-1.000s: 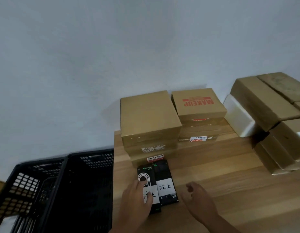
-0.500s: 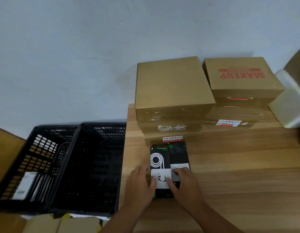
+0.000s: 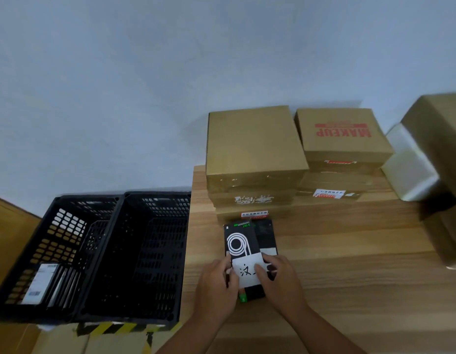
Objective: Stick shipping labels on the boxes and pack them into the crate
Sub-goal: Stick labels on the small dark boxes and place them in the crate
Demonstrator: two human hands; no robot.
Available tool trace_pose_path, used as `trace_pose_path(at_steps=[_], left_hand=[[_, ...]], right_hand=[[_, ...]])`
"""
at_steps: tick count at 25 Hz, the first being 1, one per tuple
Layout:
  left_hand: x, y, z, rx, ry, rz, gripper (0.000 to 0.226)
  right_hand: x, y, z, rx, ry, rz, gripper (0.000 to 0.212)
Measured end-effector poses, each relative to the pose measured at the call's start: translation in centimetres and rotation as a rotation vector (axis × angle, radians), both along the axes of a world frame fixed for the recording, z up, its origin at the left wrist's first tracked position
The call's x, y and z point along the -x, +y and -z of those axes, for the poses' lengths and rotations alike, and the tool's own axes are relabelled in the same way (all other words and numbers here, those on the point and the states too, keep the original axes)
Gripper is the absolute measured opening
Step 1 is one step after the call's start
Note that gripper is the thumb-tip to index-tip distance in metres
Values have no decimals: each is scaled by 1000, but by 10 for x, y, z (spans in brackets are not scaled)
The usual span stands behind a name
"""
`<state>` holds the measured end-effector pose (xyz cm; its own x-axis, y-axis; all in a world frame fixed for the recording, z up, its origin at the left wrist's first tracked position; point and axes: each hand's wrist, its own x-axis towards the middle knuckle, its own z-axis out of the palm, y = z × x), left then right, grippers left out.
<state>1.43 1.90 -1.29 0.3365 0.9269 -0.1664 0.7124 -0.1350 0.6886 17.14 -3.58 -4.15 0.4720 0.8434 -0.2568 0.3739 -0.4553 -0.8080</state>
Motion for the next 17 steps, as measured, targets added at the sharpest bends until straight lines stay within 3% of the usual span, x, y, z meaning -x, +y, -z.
trace_pose_path(at_steps=[7,17], left_hand=[[-13,-23,-63,-132,-86,-24,34],[-17,-33,-87,-164,-156,-15,36]], right_hand=[[-20,-16,-56,-156,226,110,24],[-29,-30,-94,-331,345,232,22]])
